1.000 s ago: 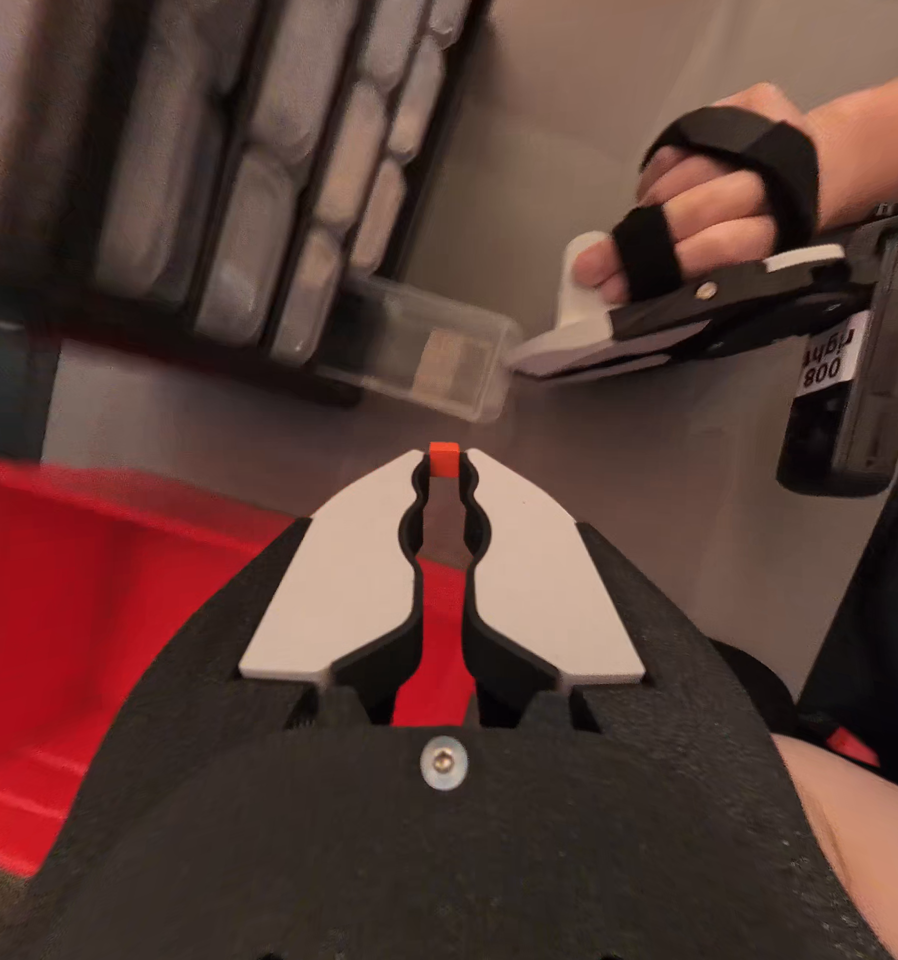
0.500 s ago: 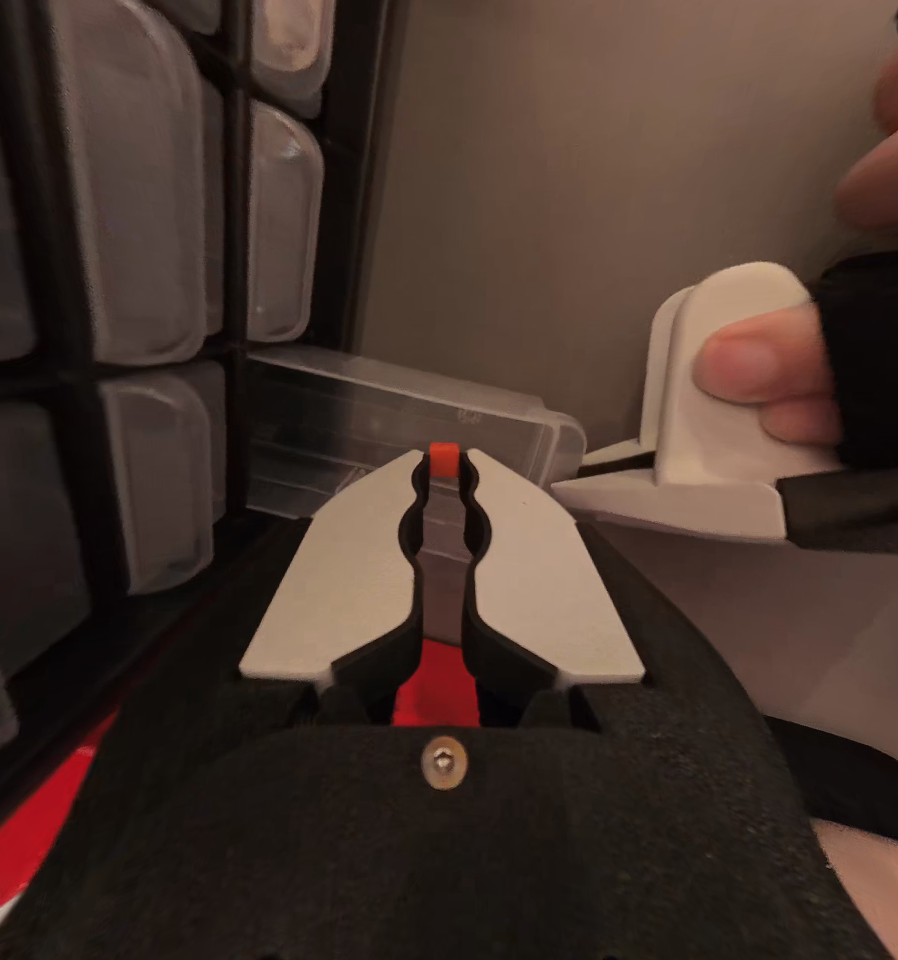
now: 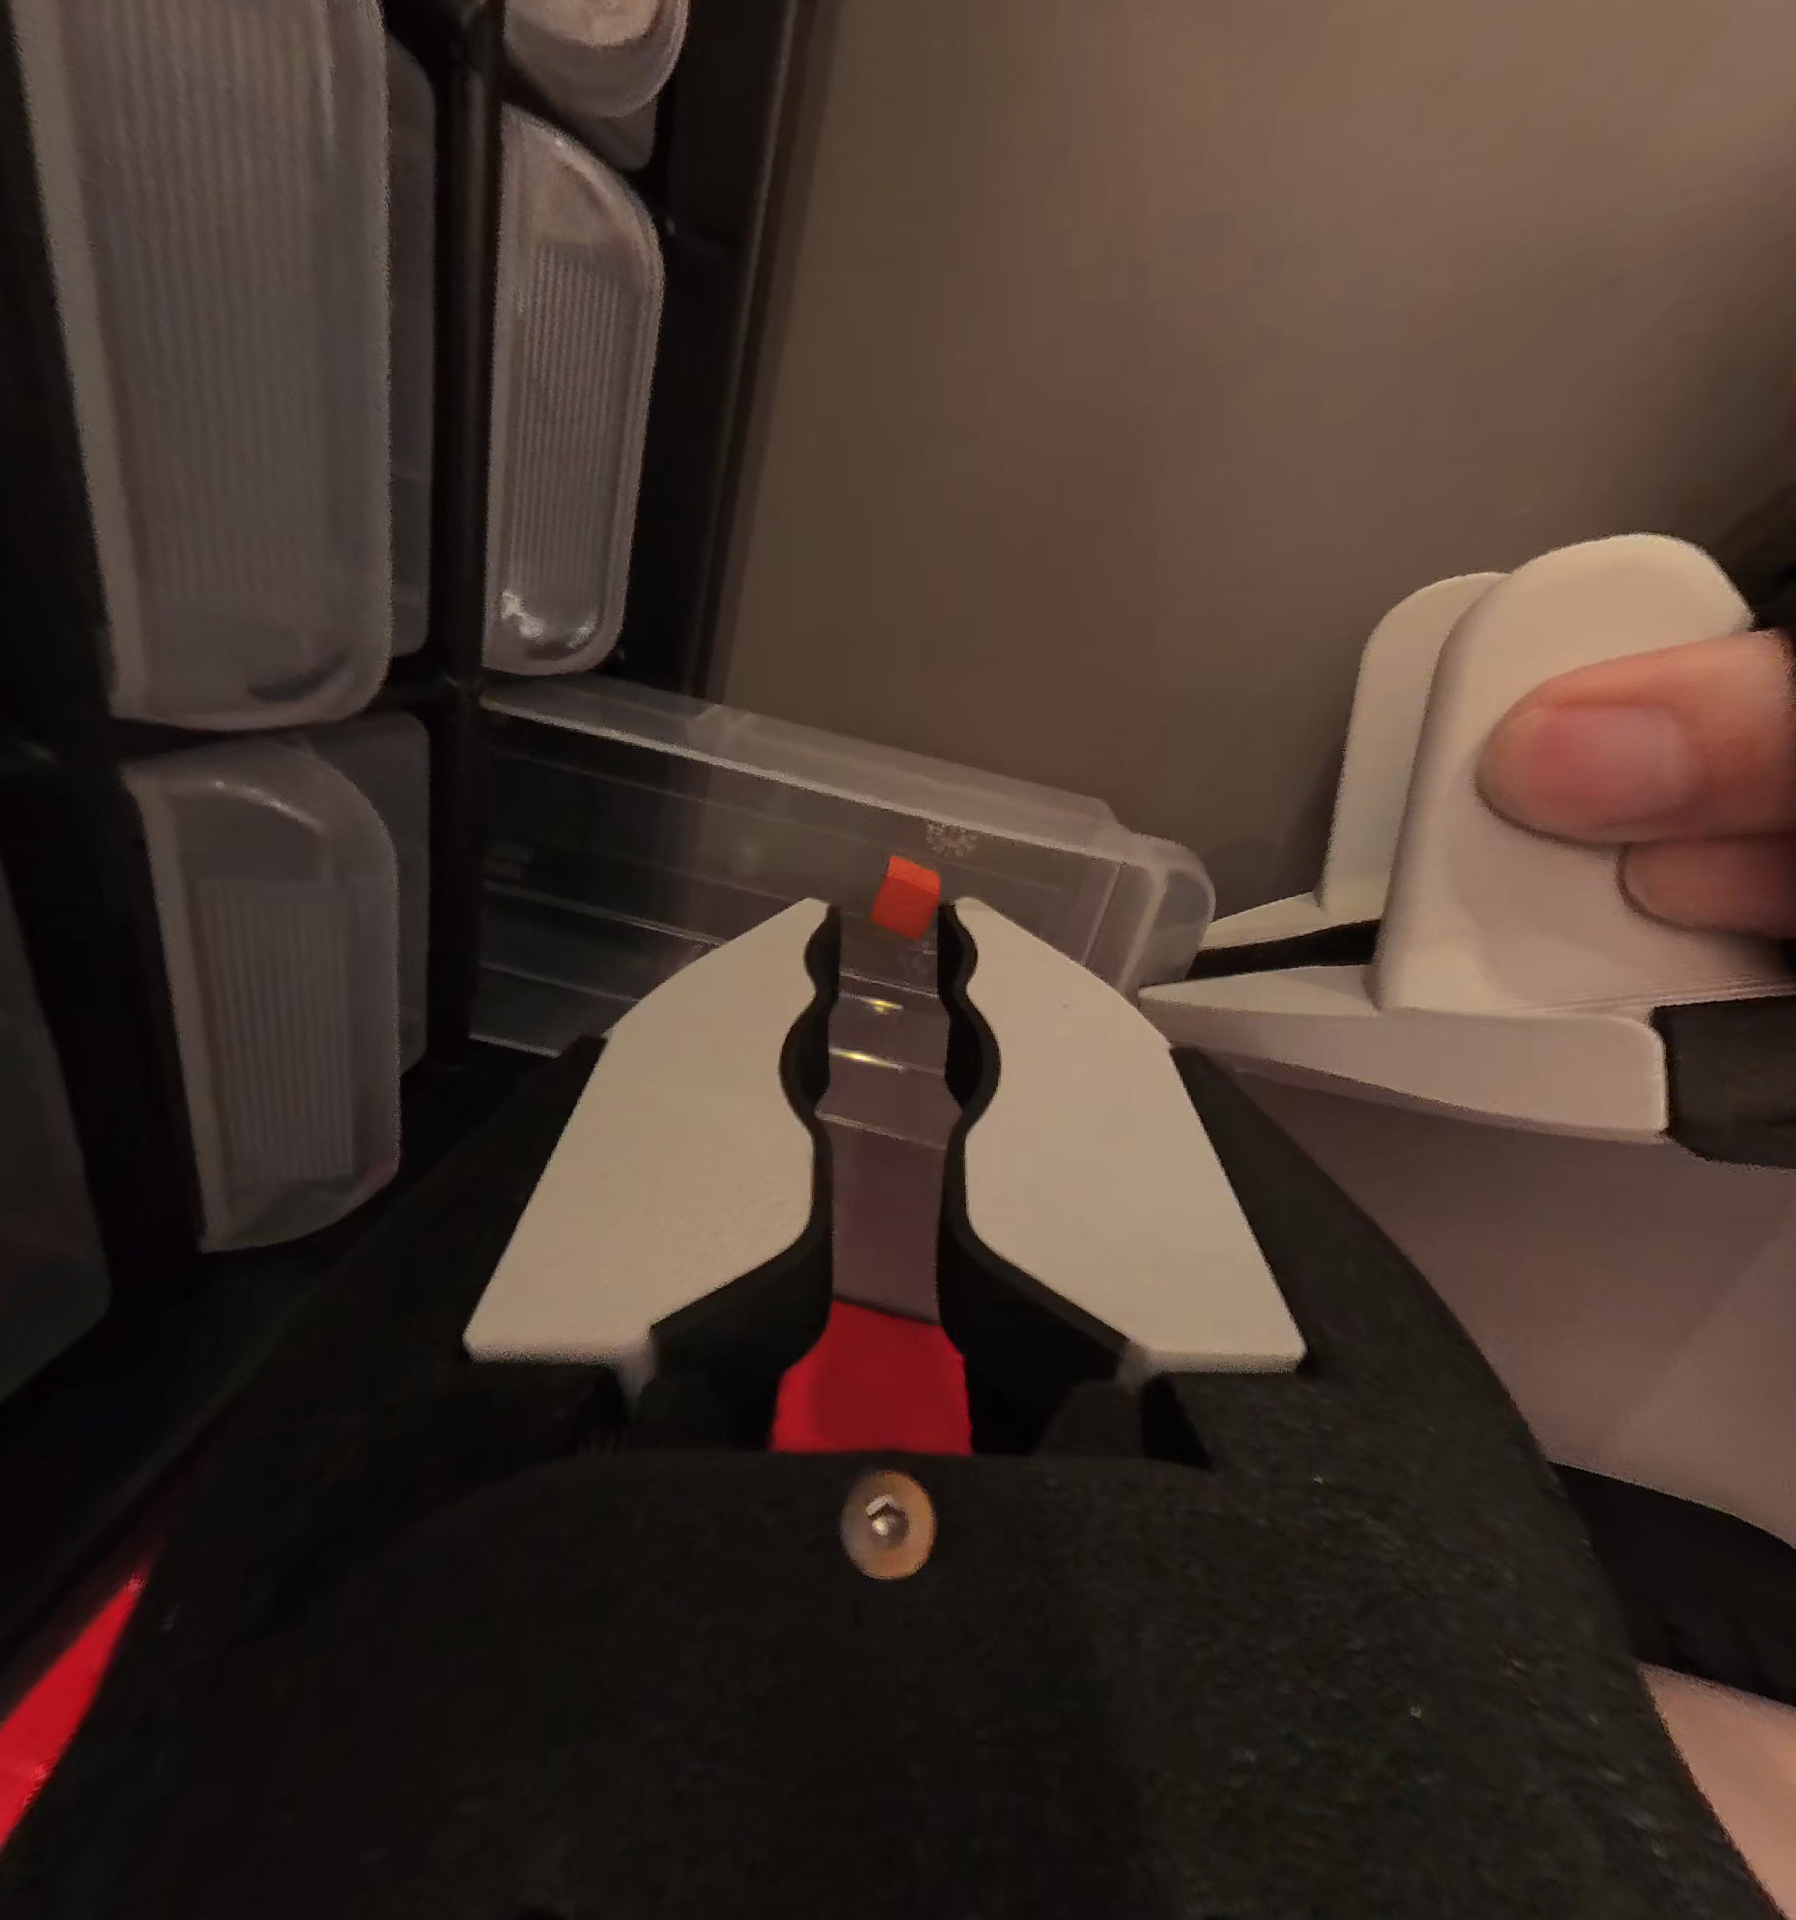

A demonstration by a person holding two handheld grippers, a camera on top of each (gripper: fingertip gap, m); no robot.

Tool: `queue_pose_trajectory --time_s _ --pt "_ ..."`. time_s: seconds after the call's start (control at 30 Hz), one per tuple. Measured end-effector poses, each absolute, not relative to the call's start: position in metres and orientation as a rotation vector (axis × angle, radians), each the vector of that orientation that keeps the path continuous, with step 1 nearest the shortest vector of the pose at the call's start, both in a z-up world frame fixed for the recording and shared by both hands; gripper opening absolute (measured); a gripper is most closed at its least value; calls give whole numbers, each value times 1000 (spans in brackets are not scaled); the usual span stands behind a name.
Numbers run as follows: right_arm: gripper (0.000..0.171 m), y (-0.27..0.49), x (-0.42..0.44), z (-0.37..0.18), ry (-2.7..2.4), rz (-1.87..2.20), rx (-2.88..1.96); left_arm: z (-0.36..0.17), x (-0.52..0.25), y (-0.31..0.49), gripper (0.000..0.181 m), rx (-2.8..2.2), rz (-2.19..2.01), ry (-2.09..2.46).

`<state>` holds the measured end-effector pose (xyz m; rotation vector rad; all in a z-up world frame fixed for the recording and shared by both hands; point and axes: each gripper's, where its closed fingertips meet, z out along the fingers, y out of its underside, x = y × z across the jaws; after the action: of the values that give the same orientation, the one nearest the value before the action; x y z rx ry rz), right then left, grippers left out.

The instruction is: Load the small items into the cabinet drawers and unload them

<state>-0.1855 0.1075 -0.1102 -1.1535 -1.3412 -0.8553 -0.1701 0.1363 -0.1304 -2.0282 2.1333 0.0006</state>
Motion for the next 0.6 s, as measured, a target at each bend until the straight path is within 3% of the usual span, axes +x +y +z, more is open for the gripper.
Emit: queue_pose_trajectory --time_s 0.27,0.47,0.6 --pt "12 108 -186 -108 -1334 -864 -1152 -76 -198 134 14 -2011 -40 2019" --pt "12 121 -186 -106 -1308 -887 -1151 -34 -262 152 14 -2119 -10 1779" --pt "12 137 -185 -103 -1274 -903 -1157 -24 -289 160 12 -2210 -231 1624"
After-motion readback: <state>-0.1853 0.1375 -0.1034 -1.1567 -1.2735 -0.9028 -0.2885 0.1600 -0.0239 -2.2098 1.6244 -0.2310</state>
